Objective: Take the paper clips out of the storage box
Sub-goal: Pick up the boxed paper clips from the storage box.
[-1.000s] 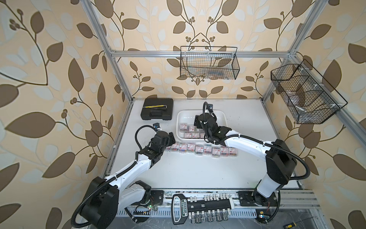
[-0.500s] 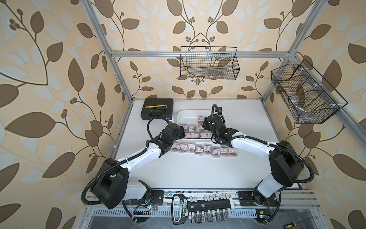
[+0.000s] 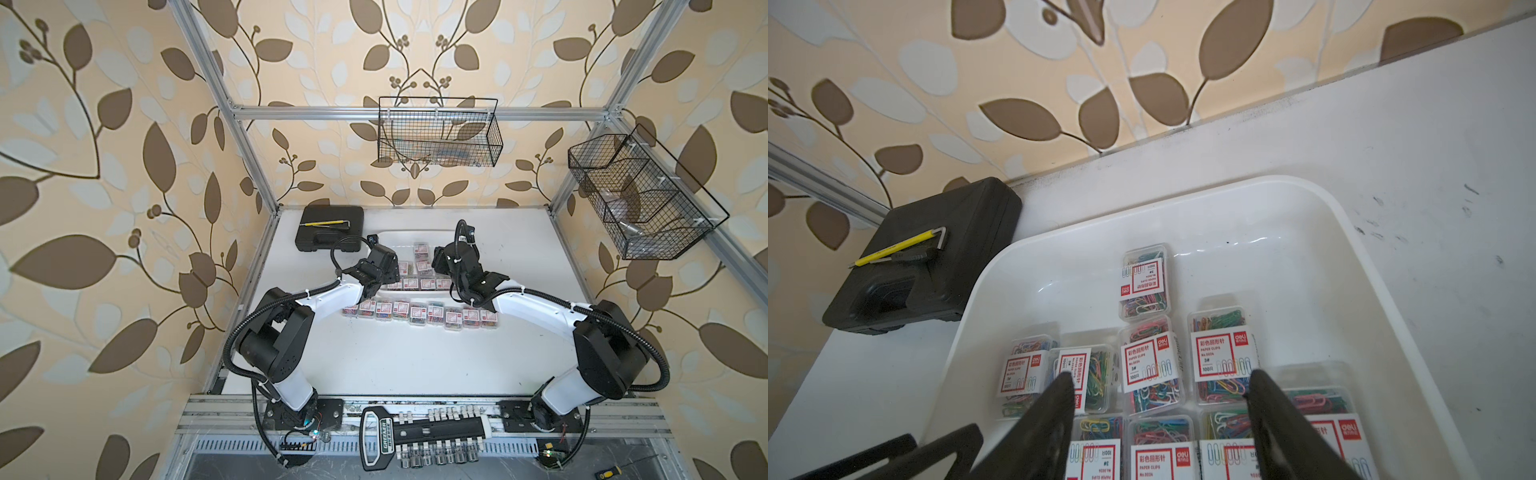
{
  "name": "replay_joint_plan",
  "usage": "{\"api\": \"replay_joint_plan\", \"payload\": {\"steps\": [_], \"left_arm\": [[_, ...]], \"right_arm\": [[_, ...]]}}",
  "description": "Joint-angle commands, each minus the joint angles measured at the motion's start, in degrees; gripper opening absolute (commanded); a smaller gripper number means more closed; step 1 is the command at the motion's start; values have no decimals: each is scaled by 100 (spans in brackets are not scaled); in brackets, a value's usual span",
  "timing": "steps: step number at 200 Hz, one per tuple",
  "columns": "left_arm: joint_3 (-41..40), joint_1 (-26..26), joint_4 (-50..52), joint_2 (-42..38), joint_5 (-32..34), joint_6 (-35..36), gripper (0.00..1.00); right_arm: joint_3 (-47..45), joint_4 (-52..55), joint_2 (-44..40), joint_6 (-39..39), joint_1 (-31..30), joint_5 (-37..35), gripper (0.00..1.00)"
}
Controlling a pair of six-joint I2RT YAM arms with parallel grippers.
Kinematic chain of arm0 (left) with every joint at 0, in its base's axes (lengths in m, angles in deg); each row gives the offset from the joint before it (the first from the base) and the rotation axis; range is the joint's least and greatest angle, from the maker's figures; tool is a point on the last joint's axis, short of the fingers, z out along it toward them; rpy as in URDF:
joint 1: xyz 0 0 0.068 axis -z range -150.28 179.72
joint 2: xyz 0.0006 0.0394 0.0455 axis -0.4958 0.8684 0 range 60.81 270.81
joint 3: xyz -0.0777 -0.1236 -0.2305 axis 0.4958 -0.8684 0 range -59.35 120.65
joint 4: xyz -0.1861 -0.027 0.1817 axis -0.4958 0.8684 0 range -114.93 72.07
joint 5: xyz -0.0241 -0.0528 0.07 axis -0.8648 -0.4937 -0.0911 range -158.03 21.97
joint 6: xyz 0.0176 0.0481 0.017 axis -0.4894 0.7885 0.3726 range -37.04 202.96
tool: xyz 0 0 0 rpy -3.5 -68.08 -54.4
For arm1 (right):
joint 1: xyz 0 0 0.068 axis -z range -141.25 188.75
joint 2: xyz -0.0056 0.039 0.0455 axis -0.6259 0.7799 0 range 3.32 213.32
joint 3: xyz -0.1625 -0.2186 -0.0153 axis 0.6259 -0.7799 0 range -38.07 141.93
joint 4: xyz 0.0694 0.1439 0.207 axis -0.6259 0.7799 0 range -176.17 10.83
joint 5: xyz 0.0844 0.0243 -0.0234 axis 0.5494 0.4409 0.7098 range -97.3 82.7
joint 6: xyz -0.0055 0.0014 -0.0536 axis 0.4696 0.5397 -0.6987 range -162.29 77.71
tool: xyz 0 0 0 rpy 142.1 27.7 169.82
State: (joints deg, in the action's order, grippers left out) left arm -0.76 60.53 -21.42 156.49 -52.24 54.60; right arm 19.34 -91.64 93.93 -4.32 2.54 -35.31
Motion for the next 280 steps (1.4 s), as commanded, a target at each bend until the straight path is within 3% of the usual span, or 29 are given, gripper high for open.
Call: {"api": "replay_joint_plan", "payload": {"steps": [1, 88, 203, 240, 280], "left_arm": [[353, 40, 317, 256, -18, 40, 79], [881, 41, 605, 942, 283, 30, 73], [1573, 48, 921, 1539, 652, 181, 85], [1979, 98, 804, 1754, 209, 386, 86], [2716, 252, 918, 2096, 313, 579, 86]], "right_arm": [[-84, -93, -78, 95, 9, 76, 66], [-313, -235, -439, 96, 98, 209, 61], [-977, -344, -1378, 132, 341, 213, 61], [-1076, -360, -1485, 133, 412, 204, 60], [-1165, -384, -1560, 146, 522, 222, 60]]}}
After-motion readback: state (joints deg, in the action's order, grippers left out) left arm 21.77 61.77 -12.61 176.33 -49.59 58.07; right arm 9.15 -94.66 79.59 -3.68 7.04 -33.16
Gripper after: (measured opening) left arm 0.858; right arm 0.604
